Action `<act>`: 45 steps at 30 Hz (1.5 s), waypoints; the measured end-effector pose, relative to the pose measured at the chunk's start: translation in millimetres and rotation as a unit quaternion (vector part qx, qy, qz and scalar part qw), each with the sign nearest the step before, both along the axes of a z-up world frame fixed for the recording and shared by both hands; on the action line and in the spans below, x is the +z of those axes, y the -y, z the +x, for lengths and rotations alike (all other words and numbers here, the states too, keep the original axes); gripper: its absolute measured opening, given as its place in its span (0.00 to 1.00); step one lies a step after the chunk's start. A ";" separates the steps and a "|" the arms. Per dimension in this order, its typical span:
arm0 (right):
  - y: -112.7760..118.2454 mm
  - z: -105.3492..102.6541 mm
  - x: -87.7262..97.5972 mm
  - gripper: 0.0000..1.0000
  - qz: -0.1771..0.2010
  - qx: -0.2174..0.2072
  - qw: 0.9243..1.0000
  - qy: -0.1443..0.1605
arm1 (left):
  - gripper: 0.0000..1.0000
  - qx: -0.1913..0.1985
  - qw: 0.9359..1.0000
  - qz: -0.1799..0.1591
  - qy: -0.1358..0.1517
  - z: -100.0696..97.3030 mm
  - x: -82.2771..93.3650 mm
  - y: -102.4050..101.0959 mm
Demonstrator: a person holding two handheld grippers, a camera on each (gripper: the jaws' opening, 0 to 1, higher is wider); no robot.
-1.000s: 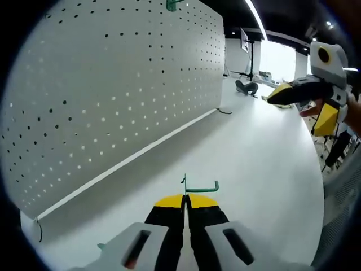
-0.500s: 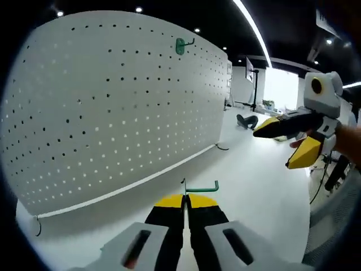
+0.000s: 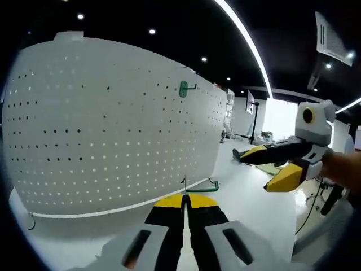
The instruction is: Insert the hook assembly into the mounting plate slot until the hook locks in place.
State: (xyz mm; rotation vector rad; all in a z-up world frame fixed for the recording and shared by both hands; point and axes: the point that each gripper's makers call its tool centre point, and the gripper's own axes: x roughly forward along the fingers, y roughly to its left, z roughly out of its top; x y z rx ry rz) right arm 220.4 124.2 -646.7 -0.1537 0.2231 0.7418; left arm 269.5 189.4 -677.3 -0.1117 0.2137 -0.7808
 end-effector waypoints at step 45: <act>-36.4 -9.1 120.0 0.23 0.195 -0.082 0.977 0.036 | 0.02 0.009 0.972 -0.204 0.118 -39.6 130.5 -12.8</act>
